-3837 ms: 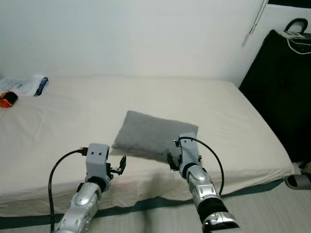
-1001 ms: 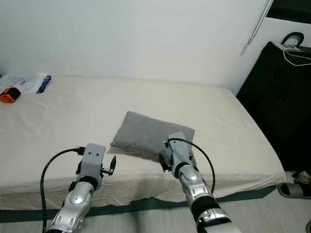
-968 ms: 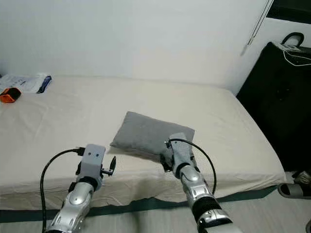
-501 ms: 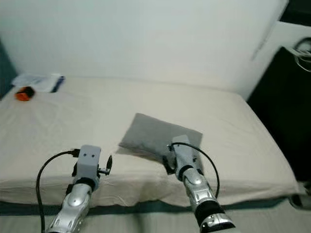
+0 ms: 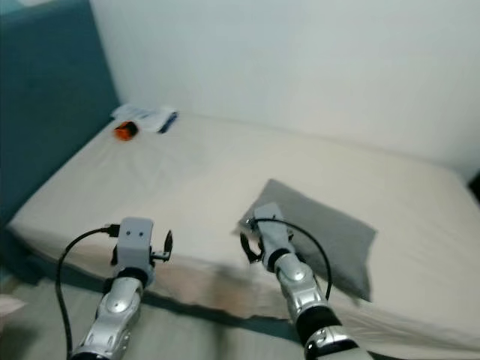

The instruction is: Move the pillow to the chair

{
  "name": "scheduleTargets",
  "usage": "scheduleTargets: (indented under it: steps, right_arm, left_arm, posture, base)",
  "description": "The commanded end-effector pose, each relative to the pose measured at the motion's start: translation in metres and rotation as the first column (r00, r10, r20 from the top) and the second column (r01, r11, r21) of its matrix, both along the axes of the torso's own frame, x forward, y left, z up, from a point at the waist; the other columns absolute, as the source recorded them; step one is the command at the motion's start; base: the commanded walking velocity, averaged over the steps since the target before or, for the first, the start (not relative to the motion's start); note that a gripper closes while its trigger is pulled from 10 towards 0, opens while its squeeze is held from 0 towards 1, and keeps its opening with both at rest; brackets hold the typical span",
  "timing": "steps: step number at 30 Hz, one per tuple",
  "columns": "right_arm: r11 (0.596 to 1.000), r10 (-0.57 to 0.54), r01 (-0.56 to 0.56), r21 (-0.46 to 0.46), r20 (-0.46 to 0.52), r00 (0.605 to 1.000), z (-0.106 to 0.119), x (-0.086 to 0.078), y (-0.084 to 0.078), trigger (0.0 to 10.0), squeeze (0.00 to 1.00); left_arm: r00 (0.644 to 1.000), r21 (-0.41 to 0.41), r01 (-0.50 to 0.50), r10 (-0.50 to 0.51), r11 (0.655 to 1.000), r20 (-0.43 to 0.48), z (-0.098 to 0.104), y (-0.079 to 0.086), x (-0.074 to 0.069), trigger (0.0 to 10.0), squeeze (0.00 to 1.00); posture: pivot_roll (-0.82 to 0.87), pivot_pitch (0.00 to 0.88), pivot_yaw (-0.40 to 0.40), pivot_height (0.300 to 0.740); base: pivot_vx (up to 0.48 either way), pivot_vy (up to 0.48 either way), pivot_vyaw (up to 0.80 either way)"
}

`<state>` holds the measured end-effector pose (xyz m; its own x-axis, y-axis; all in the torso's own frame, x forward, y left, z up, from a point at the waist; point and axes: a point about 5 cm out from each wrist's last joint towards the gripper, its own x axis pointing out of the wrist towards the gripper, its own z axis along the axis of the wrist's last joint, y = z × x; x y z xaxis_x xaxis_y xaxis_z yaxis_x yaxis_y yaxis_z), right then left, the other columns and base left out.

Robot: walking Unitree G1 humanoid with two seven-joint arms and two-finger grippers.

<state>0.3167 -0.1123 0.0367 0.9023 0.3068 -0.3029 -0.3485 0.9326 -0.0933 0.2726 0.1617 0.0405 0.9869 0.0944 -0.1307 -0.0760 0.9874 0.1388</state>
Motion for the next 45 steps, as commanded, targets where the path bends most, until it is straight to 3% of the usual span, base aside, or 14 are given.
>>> scheduleTargets:
  steps: [1, 14, 27, 45]
  right_arm:
    - [0.999, -0.042, 0.042, 0.017, -0.006, 0.999, -0.0011, -0.0003, -0.0091, 10.0, 0.0]
    - [0.997, -0.057, 0.058, 0.051, -0.016, 0.998, -0.0026, -0.0015, -0.0077, 10.0, 0.0]
    - [0.997, -0.074, 0.075, 0.031, -0.022, 0.997, -0.0044, -0.0019, -0.0124, 10.0, 0.0]
    - [0.995, -0.081, 0.081, 0.049, -0.019, 0.997, -0.0014, 0.0014, -0.0097, 10.0, 0.0]
  left_arm:
    - [1.0, -0.008, 0.026, -0.026, 1.0, 0.011, 0.0015, -0.0056, 0.0001, 10.0, 0.0]
    - [0.999, -0.014, 0.043, -0.043, 0.999, 0.012, 0.0016, -0.0072, -0.0002, 10.0, 0.0]
    - [0.999, -0.008, 0.048, -0.048, 0.999, 0.003, 0.0005, -0.0067, -0.0001, 10.0, 0.0]
    - [0.999, -0.03, 0.053, -0.053, 0.998, -0.006, 0.0009, -0.0075, 0.0001, 10.0, 0.0]
  posture:
    - [0.06, 0.0, -0.117, 0.708]
    - [0.06, 0.0, -0.112, 0.708]
    - [0.06, 0.0, -0.111, 0.708]
    - [0.07, 0.0, -0.12, 0.708]
  base:
    - [0.0, 0.0, 0.0]
    - [0.0, 0.0, 0.0]
    - [0.0, 0.0, -0.68]
    - [0.0, 0.0, 0.0]
